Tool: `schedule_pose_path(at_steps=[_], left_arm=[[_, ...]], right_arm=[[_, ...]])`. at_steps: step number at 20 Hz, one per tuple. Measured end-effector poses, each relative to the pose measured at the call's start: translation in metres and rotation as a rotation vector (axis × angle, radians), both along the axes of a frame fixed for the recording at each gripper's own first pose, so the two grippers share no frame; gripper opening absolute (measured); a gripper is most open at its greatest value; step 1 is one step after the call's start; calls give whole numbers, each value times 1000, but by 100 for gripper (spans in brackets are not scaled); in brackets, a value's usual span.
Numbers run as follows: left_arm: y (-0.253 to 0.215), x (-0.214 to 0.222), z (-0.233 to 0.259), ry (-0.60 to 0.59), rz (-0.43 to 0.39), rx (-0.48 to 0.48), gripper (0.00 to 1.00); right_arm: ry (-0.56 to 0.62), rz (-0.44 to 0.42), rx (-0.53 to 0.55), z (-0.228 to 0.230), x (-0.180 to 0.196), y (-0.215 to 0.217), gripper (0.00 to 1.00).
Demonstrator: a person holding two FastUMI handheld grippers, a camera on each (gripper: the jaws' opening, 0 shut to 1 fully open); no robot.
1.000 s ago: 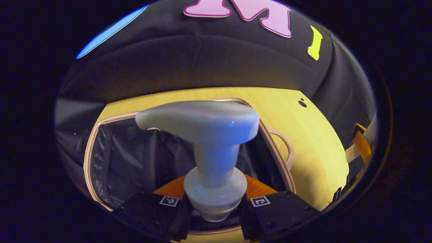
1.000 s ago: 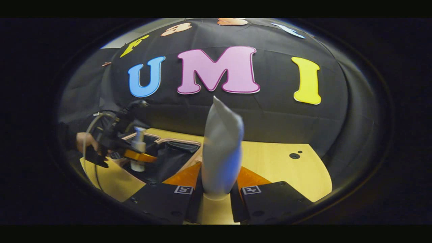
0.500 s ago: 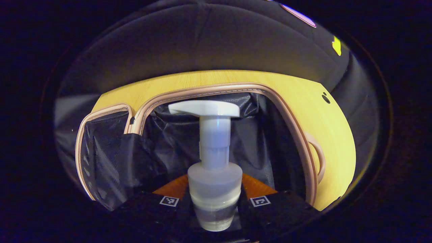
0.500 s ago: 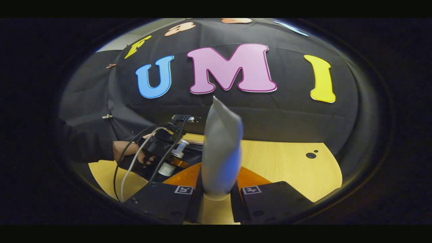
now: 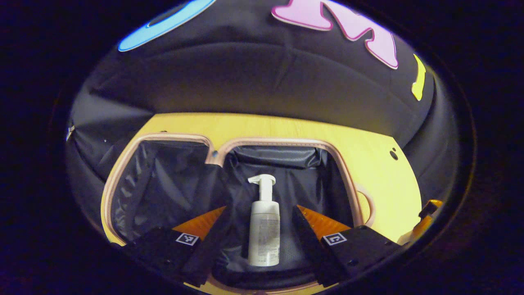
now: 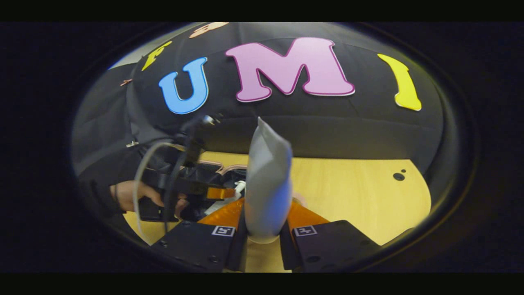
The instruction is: First open the suitcase, pack the skin care products into it, and then close the suitcase.
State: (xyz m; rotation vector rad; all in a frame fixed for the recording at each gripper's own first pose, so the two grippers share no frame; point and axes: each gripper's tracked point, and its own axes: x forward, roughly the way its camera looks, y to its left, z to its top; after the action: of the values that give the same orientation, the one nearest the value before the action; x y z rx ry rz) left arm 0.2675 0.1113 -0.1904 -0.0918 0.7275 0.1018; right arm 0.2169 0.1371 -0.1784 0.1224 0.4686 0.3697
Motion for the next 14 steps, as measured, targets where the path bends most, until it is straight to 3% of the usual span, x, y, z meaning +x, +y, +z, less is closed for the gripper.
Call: schedule_pose_path(at_steps=[1,3,5,9,10,11,12,14], left_arm=[[9,-15,21,-43,18,12,94],[27,-51,61,-106,28,43,92],[50,-95,93,-165,60,71,97],[44,-196,140,-252,114,-106,96],[43,-216,148,-276,110,-135,92],[42,-236,158,-293,101,-155,96],[41,-253,164,-305,87,-170,96],[50,-282,174,-317,78,-181,92]], right_arm=[[21,2,-8,-8,-1,8,33],[61,9,-54,-27,-1,23,37],[113,8,-70,-46,4,41,37],[234,-42,-124,-88,19,65,37],[258,-48,-144,-97,24,71,37],[292,-72,-154,-105,28,75,43],[335,-93,-165,-115,30,78,37],[414,-151,-210,-136,36,77,37]])
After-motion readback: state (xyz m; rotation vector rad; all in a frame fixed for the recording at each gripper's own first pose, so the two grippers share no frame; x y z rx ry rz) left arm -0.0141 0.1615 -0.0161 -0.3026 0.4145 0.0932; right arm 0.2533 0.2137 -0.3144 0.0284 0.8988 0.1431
